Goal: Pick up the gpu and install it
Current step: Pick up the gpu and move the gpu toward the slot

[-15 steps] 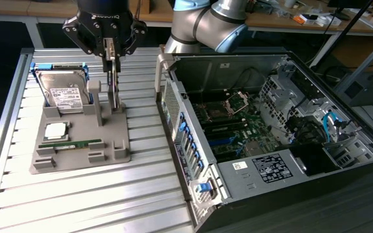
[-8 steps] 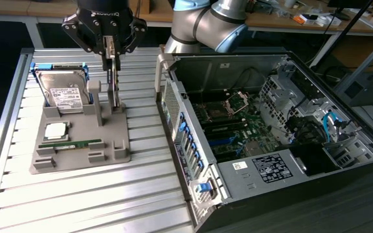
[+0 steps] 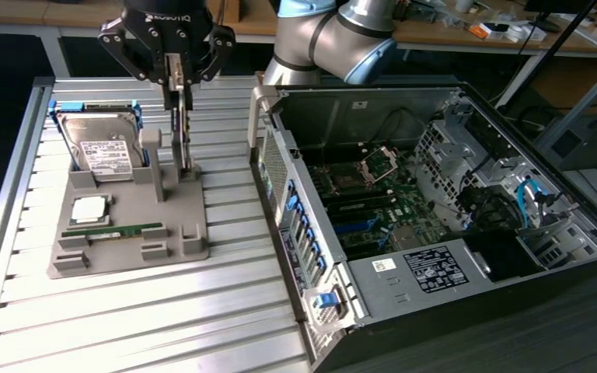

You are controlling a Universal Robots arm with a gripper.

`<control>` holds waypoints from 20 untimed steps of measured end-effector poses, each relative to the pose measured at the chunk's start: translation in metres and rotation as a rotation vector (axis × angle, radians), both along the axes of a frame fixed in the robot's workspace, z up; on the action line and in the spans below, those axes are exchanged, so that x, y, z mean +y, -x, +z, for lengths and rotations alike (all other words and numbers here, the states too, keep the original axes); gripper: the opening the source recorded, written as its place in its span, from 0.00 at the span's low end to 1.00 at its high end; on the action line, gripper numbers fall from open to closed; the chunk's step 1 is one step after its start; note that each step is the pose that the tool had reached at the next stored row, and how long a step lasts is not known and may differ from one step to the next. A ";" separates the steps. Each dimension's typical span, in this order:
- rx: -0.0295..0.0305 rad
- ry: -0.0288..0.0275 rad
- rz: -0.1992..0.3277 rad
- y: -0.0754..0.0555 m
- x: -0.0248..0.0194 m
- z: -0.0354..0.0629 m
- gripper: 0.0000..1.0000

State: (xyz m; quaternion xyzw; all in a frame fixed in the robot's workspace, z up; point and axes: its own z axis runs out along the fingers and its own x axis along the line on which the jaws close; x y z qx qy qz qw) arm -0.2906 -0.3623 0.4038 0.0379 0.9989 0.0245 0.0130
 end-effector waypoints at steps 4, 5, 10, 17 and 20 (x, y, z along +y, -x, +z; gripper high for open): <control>0.0000 -0.0002 0.000 0.000 0.0000 0.0020 0.27; 0.0000 -0.0002 0.000 0.000 0.0000 0.0023 0.27; 0.0000 -0.0004 0.000 0.000 0.0000 0.0052 0.27; 0.0001 -0.0007 0.000 0.000 0.0000 0.0082 0.27; 0.0000 -0.0008 0.000 0.000 0.0000 0.0099 0.27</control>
